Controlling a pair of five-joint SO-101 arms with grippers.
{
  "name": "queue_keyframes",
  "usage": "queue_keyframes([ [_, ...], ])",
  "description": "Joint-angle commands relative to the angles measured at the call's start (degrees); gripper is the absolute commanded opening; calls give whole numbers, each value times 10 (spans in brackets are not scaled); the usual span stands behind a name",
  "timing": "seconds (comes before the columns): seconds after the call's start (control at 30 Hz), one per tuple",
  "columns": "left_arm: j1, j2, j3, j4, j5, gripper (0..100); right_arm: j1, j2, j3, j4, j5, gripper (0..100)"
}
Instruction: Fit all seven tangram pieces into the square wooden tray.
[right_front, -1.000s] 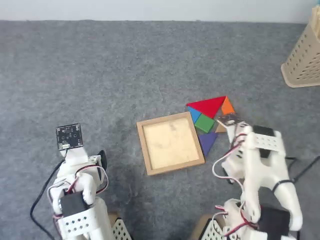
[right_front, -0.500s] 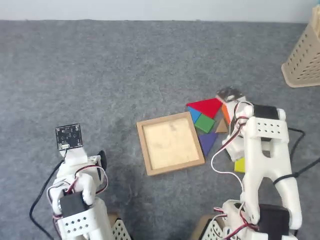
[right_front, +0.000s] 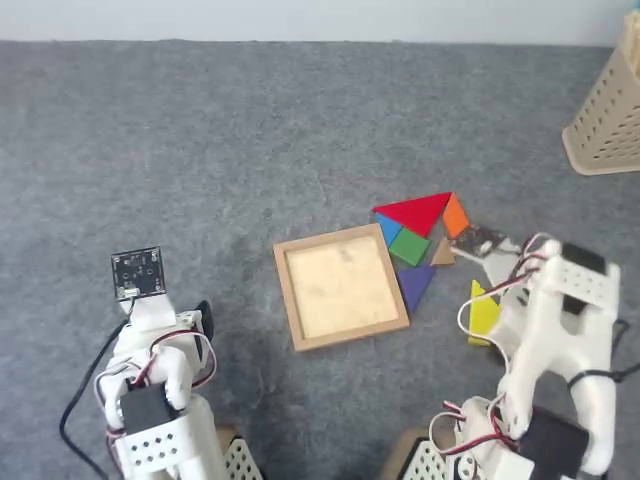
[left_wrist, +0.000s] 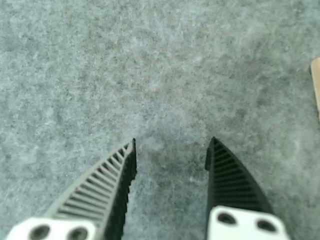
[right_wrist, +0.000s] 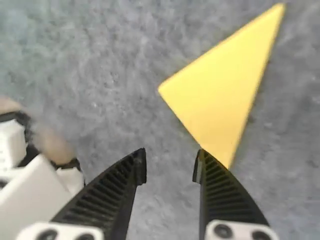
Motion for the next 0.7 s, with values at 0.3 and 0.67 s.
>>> queue_keyframes([
  [0.3, 1, -9, -7, 3, -3, 216, -138, -12, 69, -125, -182, 165],
  [0.67, 1, -9, -7, 3, -3, 216, -218, 196, -122, -141, -410, 163],
])
